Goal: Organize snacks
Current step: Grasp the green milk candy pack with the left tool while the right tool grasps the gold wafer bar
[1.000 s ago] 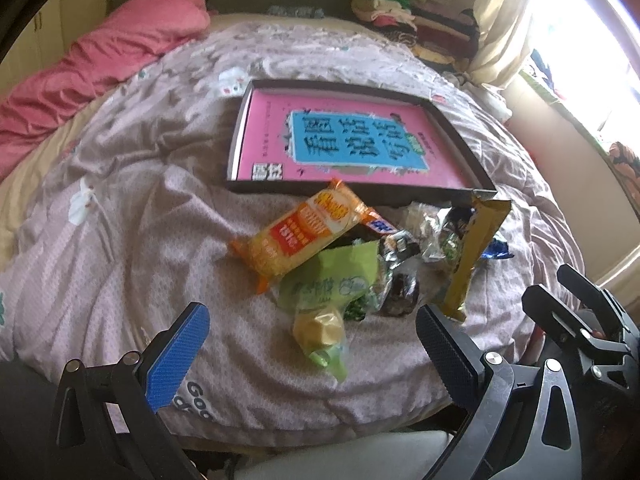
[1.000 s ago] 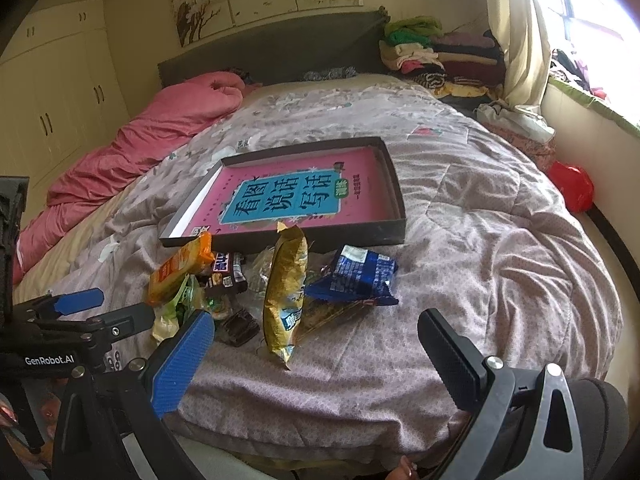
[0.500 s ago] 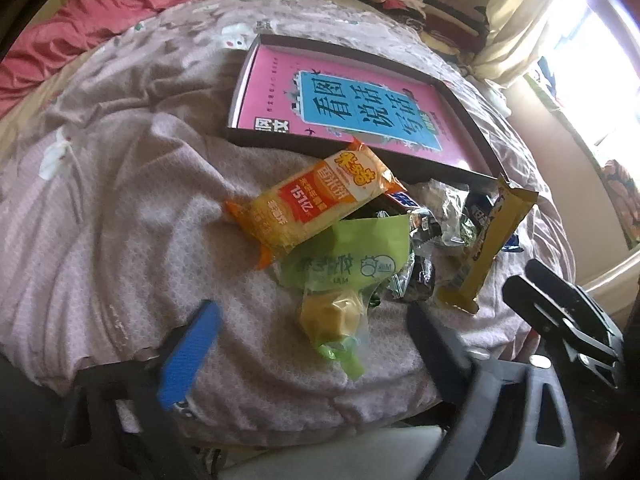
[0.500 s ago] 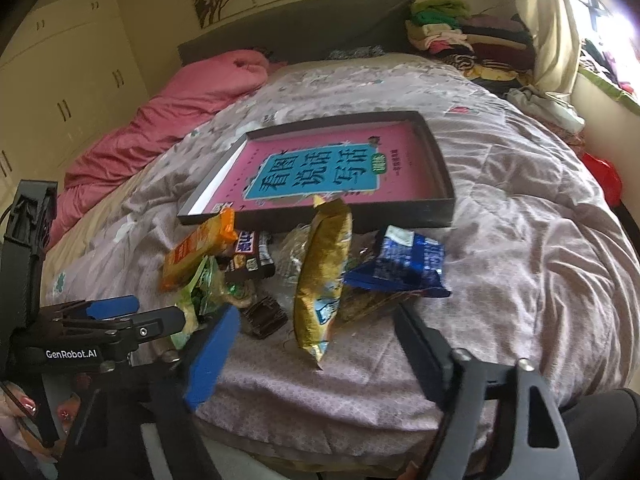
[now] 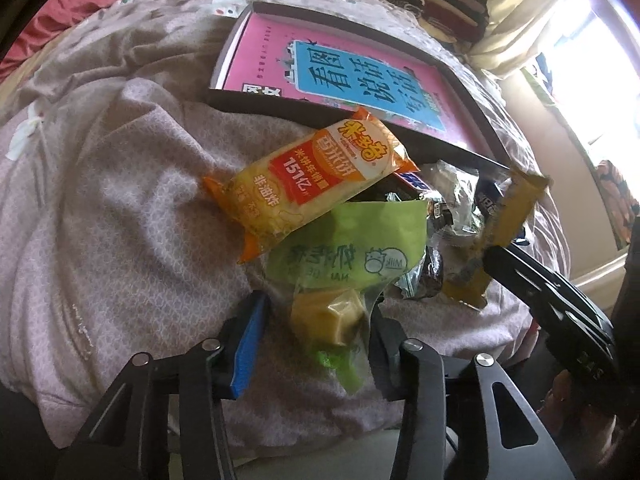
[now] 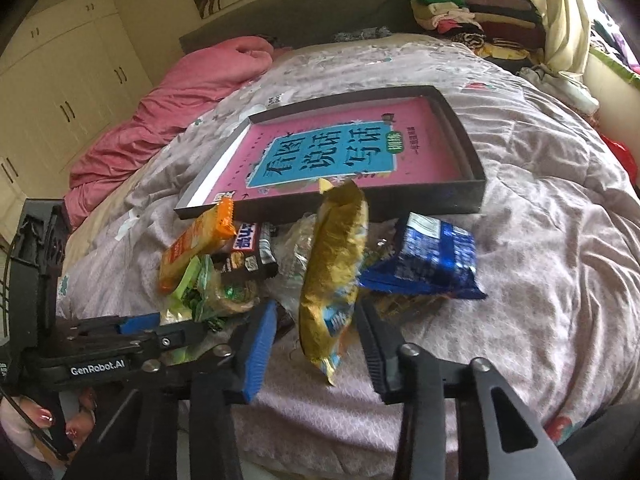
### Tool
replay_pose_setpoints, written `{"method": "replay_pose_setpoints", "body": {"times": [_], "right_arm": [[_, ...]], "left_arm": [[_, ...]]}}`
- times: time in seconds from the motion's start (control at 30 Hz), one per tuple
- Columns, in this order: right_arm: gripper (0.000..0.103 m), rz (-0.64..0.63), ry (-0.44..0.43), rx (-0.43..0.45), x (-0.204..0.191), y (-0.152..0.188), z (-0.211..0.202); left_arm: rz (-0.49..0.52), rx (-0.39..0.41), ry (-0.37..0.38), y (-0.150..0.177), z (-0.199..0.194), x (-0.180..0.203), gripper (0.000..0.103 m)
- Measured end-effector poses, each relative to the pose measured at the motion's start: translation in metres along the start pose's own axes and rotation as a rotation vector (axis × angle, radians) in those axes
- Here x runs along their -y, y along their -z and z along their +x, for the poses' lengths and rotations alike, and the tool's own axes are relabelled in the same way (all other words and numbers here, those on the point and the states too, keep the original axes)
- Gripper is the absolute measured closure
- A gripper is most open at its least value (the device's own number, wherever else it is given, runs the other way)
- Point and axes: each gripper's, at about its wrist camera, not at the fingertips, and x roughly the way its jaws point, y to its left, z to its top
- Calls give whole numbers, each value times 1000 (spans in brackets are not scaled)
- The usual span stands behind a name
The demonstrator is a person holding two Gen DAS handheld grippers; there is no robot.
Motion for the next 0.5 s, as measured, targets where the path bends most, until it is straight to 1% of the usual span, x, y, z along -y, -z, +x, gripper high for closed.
{"method": "replay_pose_setpoints", "body": {"times": [0.07,0.13,0.17,0.23,0.33,0.43,0.5], "right_arm": [[75,-9,-5,-7,-2,-1,5],[81,-18,-9,-13,-3,-2,10],[82,-22,-5,-12,-4,-3,11],[84,-25,-12,-4,-4,-4,11],[89,-9,-25,10,-1,-4,7],[91,-5,-27,33,1,-5,1],[94,-8,-29,54,0,-6,-6]], "left_arm": [[3,-2,9,-1,2,1,59],[0,-3,19,-2,4,0,63],[2,-3,22,-2,4,0,65],[7,-2,27,-4,4,2,67],[14,-2,37,-2,-3,-2,68],[24,11,55,0,-12,-1,68],[41,36,65,-1,-22,3,68]]}}
